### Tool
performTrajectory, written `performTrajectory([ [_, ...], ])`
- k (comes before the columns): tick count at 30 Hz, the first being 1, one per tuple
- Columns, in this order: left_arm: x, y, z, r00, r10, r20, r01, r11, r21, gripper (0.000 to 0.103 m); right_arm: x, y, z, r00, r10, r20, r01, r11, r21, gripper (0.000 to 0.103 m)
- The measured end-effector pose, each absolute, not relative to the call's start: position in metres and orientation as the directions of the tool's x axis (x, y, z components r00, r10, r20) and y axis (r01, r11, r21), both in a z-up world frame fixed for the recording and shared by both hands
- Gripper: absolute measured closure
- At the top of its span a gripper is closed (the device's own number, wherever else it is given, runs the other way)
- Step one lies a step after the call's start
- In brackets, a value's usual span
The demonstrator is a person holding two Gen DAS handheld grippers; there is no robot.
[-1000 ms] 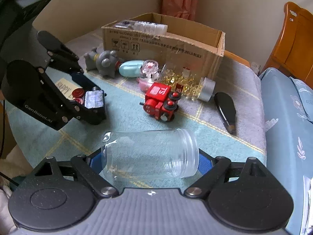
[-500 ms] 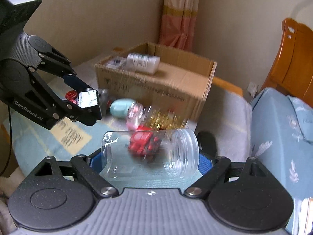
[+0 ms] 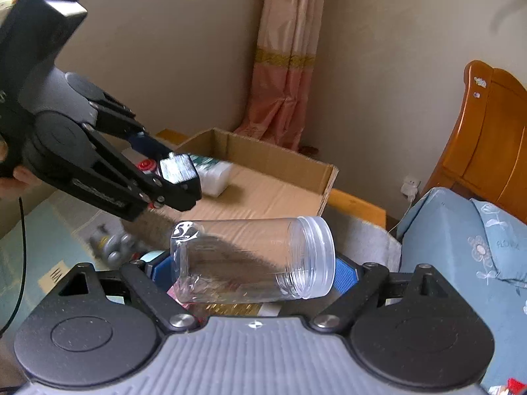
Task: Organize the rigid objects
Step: 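Carry the block with the left gripper into the box while the right gripper drops the jar there, then move the right gripper toward the red S.L toy train while the left gripper returns to the blanket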
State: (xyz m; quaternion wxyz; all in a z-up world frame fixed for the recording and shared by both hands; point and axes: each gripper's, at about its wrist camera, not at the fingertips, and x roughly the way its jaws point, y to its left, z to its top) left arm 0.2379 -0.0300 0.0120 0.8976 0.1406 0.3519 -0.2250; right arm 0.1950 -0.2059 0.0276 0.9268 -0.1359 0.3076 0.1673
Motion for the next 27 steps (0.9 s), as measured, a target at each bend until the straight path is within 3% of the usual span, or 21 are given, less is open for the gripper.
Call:
performTrajectory([
  [8, 0.262, -0.032, -0.008, 0.643, -0.281, -0.713, 0.477, 0.875, 0.085, 0.051, 0.228, -0.204, 0.033, 0.764, 0.206, -0.611, -0.386, 0.905, -0.177, 0.01],
  [11, 0.264, -0.029, -0.013, 0.644, -0.26, -0.72, 0.463, 0.881, 0.096, 0.019, 0.24, -0.201, 0.033, 0.762, 0.203, -0.615, -0.391, 0.901, -0.188, 0.01],
  [12, 0.262, -0.027, -0.013, 0.653, -0.252, -0.715, 0.453, 0.886, 0.101, 0.017, 0.244, -0.2, 0.032, 0.76, 0.202, -0.618, -0.394, 0.9, -0.189, 0.01],
  [21, 0.229, -0.013, -0.006, 0.657, -0.244, -0.714, 0.456, 0.882, 0.118, 0.01, 0.288, -0.179, 0.023, 0.735, 0.215, -0.643, -0.421, 0.889, -0.183, 0.01],
  [23, 0.221, -0.013, -0.006, 0.65, -0.249, -0.718, 0.467, 0.876, 0.119, 0.01, 0.297, -0.173, 0.02, 0.72, 0.219, -0.659, -0.435, 0.882, -0.181, 0.001],
  [27, 0.209, -0.011, -0.006, 0.657, -0.24, -0.714, 0.467, 0.873, 0.137, 0.01, 0.297, -0.166, 0.015, 0.711, 0.219, -0.668, -0.446, 0.876, -0.187, 0.0],
])
